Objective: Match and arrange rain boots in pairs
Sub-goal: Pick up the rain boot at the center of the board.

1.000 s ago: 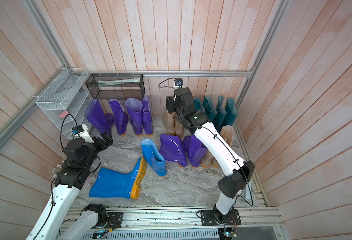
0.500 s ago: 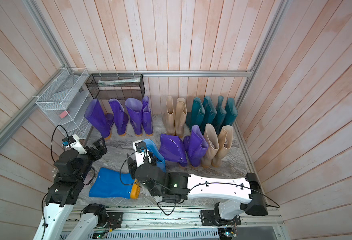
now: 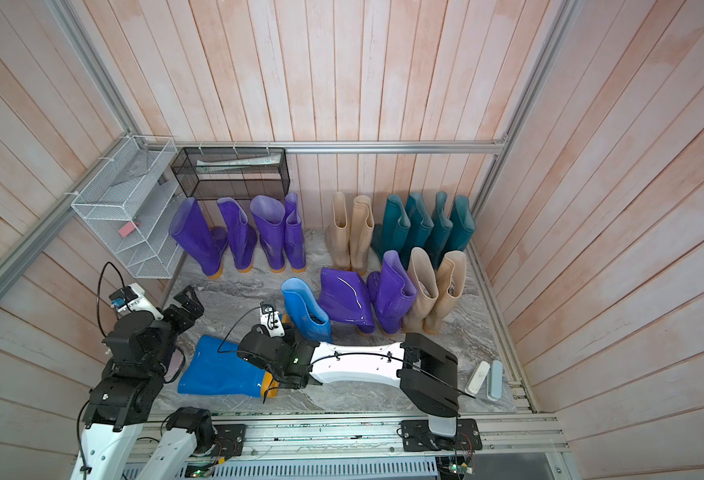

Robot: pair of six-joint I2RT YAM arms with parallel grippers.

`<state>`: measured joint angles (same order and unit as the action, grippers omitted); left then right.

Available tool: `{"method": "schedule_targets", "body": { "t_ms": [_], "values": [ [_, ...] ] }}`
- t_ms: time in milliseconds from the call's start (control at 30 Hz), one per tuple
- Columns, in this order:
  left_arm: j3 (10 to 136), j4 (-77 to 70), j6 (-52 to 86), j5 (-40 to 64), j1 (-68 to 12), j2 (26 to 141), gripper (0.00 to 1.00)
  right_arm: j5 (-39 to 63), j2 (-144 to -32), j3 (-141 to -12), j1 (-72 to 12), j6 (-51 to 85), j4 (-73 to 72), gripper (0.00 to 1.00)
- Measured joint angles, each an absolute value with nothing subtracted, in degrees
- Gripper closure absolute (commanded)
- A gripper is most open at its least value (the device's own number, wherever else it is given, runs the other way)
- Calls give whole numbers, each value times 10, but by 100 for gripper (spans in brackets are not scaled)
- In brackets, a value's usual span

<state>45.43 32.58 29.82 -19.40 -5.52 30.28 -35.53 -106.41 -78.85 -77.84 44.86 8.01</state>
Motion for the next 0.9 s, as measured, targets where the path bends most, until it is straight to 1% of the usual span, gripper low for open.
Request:
{"method": "schedule_targets", "body": {
  "t_ms": [100,200,367,600,733,900],
  "values": [
    [445,325,298,-196,-55,300,0,-320,-1083,-798,-769,481,79,30],
    [437,321,301,-196,-55,300,0,-283,-1105,-806,-754,518,77,29],
    [432,315,301,-196,-55,300,0,-250,-1120,-805,-729,569,65,25],
    [420,296,300,-195,-55,297,0,-210,-1128,-815,-707,597,57,27],
    [416,282,299,-192,-55,296,0,-213,-1115,-799,-709,595,55,30],
    [411,266,301,-182,-55,307,0,-257,-1095,-788,-724,579,72,27]
  ]
}}
